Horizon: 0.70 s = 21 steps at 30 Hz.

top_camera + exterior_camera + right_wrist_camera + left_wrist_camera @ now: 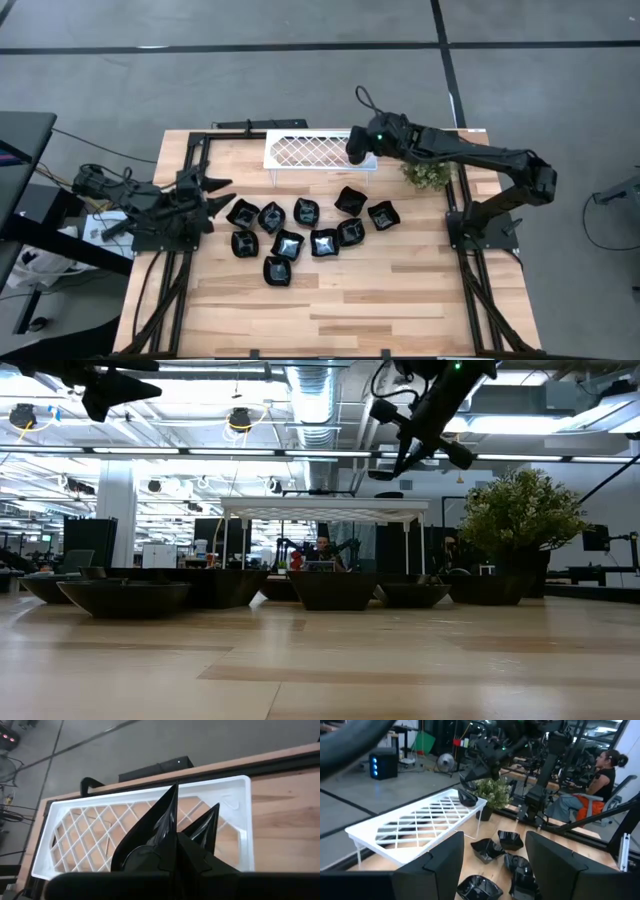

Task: Pick & Place Mini shaped plates
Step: Stack the drop-shaped plate on top of the drop-shaped plate on the shelf

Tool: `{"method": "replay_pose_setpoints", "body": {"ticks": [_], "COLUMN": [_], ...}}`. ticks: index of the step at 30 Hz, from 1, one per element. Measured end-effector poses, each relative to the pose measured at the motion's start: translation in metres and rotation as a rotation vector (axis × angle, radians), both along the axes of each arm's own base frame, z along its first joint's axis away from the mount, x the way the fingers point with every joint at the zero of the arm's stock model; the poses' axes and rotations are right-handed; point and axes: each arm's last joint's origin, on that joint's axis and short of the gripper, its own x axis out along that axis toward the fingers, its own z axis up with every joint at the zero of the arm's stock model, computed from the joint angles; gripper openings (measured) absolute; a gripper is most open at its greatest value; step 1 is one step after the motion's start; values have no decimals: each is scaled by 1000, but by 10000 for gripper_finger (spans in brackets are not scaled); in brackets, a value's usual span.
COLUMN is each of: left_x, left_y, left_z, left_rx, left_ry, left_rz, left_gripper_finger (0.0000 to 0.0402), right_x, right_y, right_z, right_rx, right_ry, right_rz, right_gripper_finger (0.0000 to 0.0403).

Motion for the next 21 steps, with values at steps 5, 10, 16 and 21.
{"method": "replay_pose_setpoints", "body": {"ticks": [5,10,16,21], "left_x": [-1,0,0,1], "left_y": [1,3,6,6], "left_z": [0,0,0,0], "left_rx": [50,61,63,60], "left_ry": [15,18,22,25], "left_rz": [0,24,55,42], "left_gripper_finger": [214,214,214,214], "right_x": [-8,-14,-12,-1], "right_y": [-6,-5,-6,-11], "right_z": [4,14,12,-3], "right_rx": [76,91,95,123], "right_ry": [25,66,75,118], "right_rz": [-12,-59,-64,-46], "right_gripper_finger": [0,0,0,0]}}
